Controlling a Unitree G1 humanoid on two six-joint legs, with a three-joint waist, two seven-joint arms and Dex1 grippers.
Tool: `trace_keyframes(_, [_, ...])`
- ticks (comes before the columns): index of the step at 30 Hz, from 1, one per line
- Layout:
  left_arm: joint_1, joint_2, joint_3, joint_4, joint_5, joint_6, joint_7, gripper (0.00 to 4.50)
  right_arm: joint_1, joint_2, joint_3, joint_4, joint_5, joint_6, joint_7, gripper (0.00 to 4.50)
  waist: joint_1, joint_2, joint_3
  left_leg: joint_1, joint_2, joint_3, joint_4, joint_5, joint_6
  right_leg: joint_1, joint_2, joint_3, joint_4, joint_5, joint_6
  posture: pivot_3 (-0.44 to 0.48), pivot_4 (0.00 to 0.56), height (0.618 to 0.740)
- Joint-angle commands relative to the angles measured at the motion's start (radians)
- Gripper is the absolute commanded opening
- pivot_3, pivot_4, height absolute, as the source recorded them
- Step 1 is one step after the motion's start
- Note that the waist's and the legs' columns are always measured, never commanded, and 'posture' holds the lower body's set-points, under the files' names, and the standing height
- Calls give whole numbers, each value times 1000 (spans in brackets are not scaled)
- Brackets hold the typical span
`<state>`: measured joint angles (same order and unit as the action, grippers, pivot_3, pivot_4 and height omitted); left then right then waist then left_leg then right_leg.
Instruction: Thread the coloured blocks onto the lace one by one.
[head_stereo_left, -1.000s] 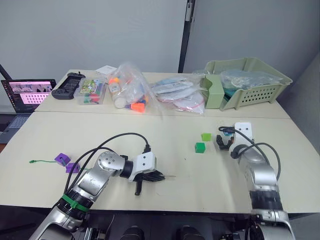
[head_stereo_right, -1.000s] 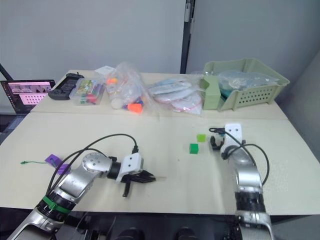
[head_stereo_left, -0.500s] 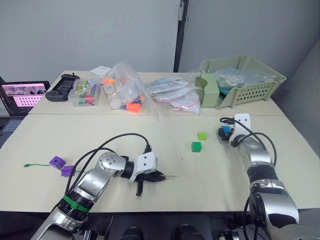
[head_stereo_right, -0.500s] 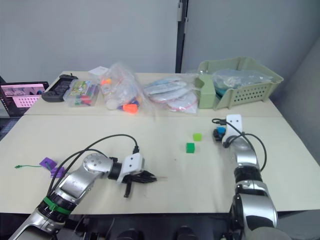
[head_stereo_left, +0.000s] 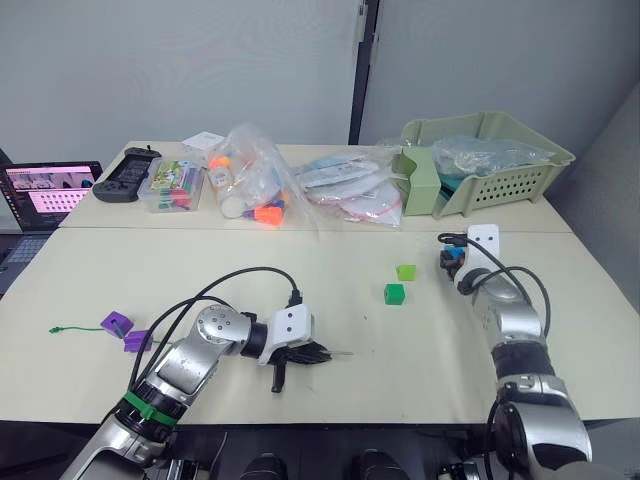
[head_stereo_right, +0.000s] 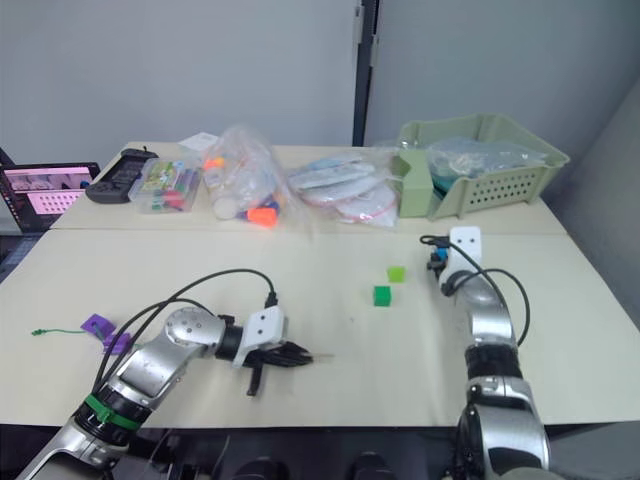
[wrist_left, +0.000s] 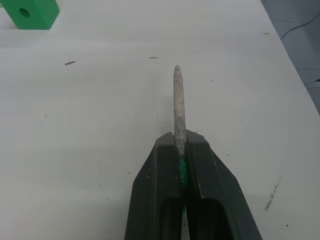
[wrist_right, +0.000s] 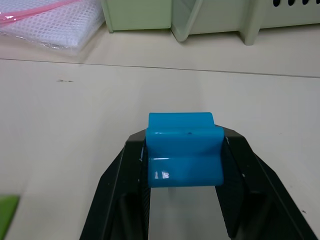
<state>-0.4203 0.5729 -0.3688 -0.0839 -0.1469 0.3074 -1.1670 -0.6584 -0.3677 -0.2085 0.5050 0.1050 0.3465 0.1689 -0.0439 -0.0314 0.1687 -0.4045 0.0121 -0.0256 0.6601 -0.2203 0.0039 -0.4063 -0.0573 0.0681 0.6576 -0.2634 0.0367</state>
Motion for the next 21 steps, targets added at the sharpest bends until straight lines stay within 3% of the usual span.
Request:
trace_keyframes(1, [-1, 2, 18, -32, -15, -3, 0, 0, 55, 7, -25, -233, 28, 87, -36, 1194, 1, 0, 0, 0, 0, 0, 0, 0, 0, 0, 0, 0, 0, 0, 0, 0, 150, 740])
trace_keyframes(8, [-4, 6, 17, -25, -19, -10, -5, 0, 247, 78, -19, -831, 57, 411, -146, 1194, 3, 2, 0, -1, 0, -1, 0, 0, 0, -2, 0, 0, 1, 0, 0, 0, 150, 740])
trace_keyframes(14, [-5, 14, 19, -17, -23, -13, -10, 0, 426, 197, 109, -1366, 65, 759, -226, 1194, 2, 2, 0, -2, 1, -1, 0, 0, 0, -3, 1, 0, 1, 0, 0, 0, 150, 740])
trace_keyframes(18, [-5, 19, 21, -10, -25, -15, -16, 0, 490, 287, 223, -1534, 96, 955, -252, 1194, 2, 2, 0, -2, 1, 0, 0, 0, 0, -3, 1, 0, -1, 0, 0, 0, 150, 740])
trace_keyframes(21, [-6, 21, 20, -7, -23, -18, -19, 0, 551, 331, 298, -1521, 90, 995, -269, 1194, 3, 2, 0, -2, 1, 0, 0, 0, 0, -3, 1, 0, -1, 0, 0, 0, 150, 740])
